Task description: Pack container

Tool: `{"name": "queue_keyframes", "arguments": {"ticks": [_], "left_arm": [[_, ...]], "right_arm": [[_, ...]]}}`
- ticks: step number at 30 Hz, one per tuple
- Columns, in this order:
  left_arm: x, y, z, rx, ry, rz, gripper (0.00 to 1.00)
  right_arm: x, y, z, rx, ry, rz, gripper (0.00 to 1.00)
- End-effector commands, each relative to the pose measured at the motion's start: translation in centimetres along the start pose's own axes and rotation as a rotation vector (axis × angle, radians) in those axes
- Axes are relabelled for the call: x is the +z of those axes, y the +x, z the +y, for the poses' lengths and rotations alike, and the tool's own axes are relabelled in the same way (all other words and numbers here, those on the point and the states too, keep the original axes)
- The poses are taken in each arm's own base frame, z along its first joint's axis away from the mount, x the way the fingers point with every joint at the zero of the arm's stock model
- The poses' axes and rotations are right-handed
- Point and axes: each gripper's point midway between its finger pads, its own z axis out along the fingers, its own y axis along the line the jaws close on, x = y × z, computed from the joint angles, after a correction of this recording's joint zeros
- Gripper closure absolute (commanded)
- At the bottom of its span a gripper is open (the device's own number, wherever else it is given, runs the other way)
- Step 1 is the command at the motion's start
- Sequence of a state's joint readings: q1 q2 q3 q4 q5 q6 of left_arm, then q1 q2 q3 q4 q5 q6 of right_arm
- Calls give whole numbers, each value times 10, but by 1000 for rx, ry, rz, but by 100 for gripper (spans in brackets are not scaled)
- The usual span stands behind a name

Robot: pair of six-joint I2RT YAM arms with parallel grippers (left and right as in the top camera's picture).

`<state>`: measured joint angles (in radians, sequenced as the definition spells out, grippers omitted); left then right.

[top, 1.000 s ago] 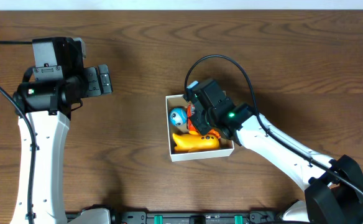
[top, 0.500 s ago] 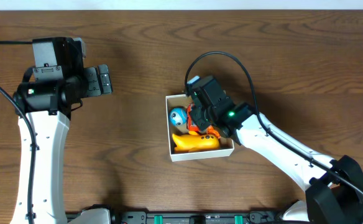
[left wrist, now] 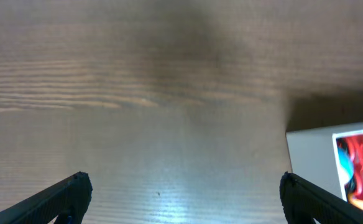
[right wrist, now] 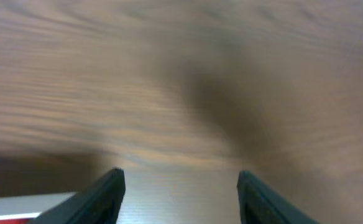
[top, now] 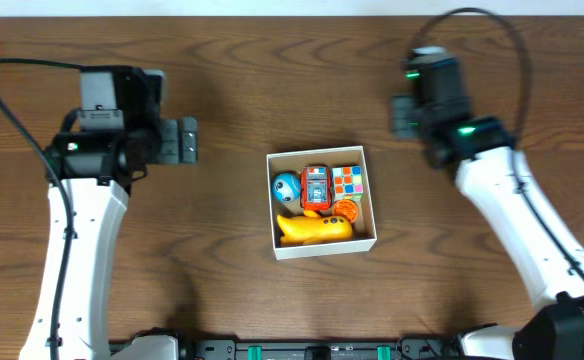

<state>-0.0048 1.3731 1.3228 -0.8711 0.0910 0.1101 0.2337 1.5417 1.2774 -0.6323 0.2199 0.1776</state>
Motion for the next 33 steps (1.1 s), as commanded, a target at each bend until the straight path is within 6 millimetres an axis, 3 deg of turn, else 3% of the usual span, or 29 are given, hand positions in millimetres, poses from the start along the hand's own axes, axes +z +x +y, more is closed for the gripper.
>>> {"name": "queue_keyframes", "arguments": {"ticks": [1,6,12,17,21,28,33], "left_arm": [[4,11,-2,23,-28,40,2],[-11,21,-7,-14,-28,26,2],[-49,39,-7,-62,-25,-84,2],[-78,74,-9,-99,-17,-195,2],[-97,107,-9,-136,-6,-309,2],[-144,126,-1,-156,-36,-573,2],[-154,129,-1,-156,-33,-621,2]], "right_arm": [[-15,4,-40,180,39,25,41],[-45,19,-65,230,50,-1,41],[-86,50,-66,230,20,-100,36],[-105,93,-61,216,-16,-124,24],[-105,133,-58,223,-33,-107,1],[-84,178,-55,327,-42,-34,1],[-76,201,-56,322,-21,54,1]]}}
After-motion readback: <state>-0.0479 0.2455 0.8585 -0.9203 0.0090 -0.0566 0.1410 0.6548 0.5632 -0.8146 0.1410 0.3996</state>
